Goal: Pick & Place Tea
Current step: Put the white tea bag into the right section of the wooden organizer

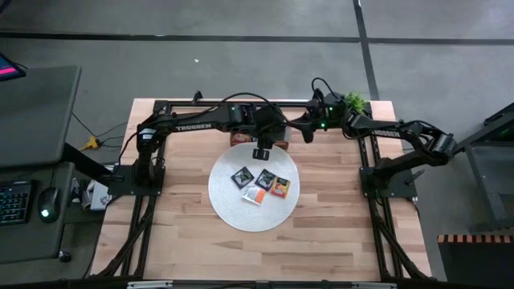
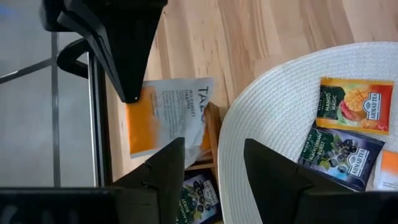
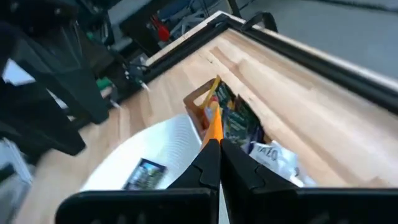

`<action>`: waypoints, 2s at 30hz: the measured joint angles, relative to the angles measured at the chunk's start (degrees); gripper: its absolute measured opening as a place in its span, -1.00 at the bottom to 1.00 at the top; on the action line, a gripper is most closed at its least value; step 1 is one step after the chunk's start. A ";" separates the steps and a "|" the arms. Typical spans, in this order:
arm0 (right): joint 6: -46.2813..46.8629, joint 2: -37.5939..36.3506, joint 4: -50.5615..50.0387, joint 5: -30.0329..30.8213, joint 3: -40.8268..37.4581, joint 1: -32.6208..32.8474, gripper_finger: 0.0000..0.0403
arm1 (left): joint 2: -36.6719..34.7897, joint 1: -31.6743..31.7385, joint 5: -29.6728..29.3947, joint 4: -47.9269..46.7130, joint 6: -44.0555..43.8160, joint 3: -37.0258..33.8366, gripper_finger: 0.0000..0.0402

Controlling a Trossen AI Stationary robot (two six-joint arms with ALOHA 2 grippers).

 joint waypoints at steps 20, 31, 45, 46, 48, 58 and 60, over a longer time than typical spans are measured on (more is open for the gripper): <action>-20.88 12.81 -12.75 1.75 11.91 1.27 -1.00 | 0.00 0.00 -0.19 -0.98 -0.60 0.00 -0.19; -21.94 17.47 -12.94 2.72 13.23 0.84 -1.00 | 0.00 0.00 -0.13 -1.29 -1.44 0.00 -0.19; -23.26 21.88 -23.33 4.75 18.58 -0.29 -1.00 | 0.00 0.00 -0.15 -1.33 -1.91 0.00 -0.19; -23.33 21.88 -22.84 4.72 18.39 -0.29 -1.00 | 0.00 0.00 -0.17 -1.33 -1.91 0.00 -0.19; -22.96 21.88 -22.37 4.70 18.29 -0.29 -1.00 | 0.00 0.00 -0.15 -1.33 -1.91 0.00 -0.19; -22.83 21.88 -19.96 5.36 18.27 -0.25 -0.99 | 0.00 0.00 -0.22 -1.33 -1.91 0.00 -0.19; -22.81 21.82 -19.28 5.40 18.27 -0.25 -0.97 | 0.00 0.00 -0.24 -1.33 -1.91 0.00 -0.19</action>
